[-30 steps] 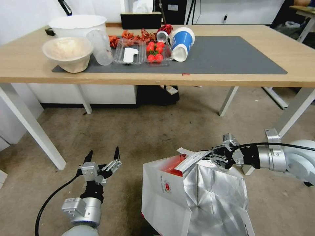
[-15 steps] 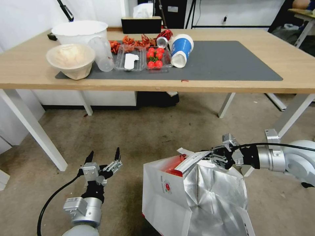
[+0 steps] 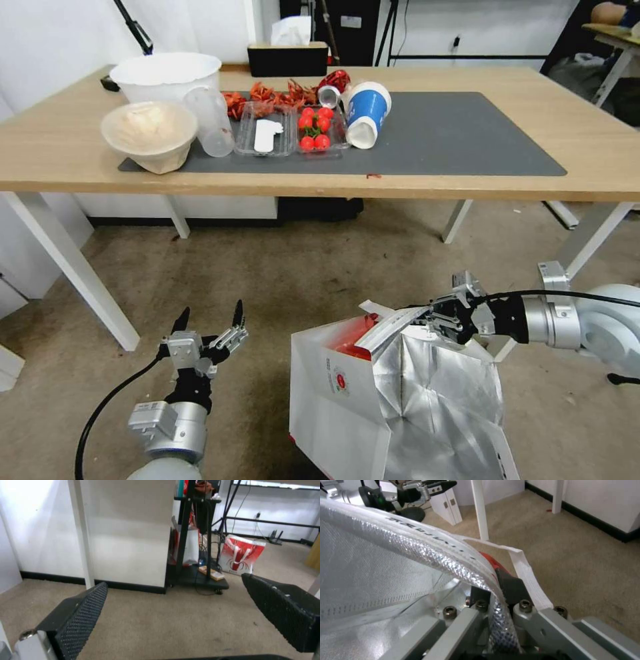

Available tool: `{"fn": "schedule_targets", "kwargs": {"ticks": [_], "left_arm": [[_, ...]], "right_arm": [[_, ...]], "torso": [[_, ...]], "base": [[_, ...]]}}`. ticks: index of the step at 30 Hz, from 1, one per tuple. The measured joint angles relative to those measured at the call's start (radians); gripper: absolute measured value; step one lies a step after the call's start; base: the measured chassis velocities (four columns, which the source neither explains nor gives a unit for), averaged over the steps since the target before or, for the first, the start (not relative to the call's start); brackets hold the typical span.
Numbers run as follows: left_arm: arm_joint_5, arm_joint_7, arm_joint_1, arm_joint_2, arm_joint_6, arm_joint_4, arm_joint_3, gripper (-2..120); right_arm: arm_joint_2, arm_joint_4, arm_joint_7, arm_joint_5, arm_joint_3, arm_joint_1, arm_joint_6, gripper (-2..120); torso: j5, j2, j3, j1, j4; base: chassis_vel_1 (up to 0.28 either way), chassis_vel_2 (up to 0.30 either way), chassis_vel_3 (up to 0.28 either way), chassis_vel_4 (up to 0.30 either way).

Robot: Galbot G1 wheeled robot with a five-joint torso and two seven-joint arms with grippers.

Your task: Pick up the food delivery bag from the floor and place it on the table.

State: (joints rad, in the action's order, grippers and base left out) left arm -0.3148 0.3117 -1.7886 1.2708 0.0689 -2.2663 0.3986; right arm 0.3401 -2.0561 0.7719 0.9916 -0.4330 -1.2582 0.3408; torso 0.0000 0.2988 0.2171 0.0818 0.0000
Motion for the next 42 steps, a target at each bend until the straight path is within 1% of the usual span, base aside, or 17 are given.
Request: {"fn": "schedule_targets", "kwargs": {"ticks": [6, 10, 15, 18, 22, 29, 42], "left_arm": [[0.000, 0.001, -0.001, 0.000, -0.002, -0.001, 0.001, 100], [0.000, 0.001, 0.001, 0.000, -0.006, 0.000, 0.000, 100], [0.000, 0.001, 0.001, 0.000, -0.007, 0.000, 0.000, 100], [-0.001, 0.002, 0.003, -0.002, -0.009, 0.000, 0.001, 100], [-0.001, 0.002, 0.003, -0.003, -0.009, -0.001, 0.001, 100], [0.000, 0.003, 0.000, -0.002, -0.010, -0.001, 0.002, 100], [0.008, 0.002, -0.003, 0.001, -0.013, -0.003, -0.001, 100]], "right_arm": [[0.002, 0.000, 0.000, 0.000, 0.000, 0.001, 0.000, 0], [0.002, -0.001, 0.000, -0.002, 0.000, 0.000, 0.000, 0], [0.001, -0.002, 0.000, 0.004, 0.000, 0.000, 0.000, 0], [0.000, -0.004, 0.000, 0.004, -0.002, 0.000, 0.000, 0], [-0.001, -0.005, 0.002, 0.004, -0.003, -0.002, -0.001, 0], [0.000, -0.005, 0.003, 0.003, -0.004, -0.004, -0.002, 0], [-0.004, -0.005, 0.006, 0.002, -0.004, -0.003, -0.003, 0]], "torso": [[0.0000, 0.021, 0.015, 0.007, 0.0000], [0.0000, 0.043, 0.030, 0.013, 0.0000], [0.0000, 0.058, 0.041, 0.017, 0.0000], [-0.0001, 0.075, 0.052, 0.023, 0.0000], [0.0000, 0.085, 0.058, 0.027, 0.0000], [0.0000, 0.119, 0.081, 0.038, 0.0000], [0.0000, 0.167, 0.111, 0.055, 0.0000]], "base": [[0.000, 0.000, 0.000, 0.000], [0.000, 0.000, 0.000, 0.000], [0.000, 0.000, 0.000, 0.000], [0.000, 0.000, 0.000, 0.000], [0.000, 0.000, 0.000, 0.000], [0.000, 0.000, 0.000, 0.000], [0.000, 0.000, 0.000, 0.000]]}}
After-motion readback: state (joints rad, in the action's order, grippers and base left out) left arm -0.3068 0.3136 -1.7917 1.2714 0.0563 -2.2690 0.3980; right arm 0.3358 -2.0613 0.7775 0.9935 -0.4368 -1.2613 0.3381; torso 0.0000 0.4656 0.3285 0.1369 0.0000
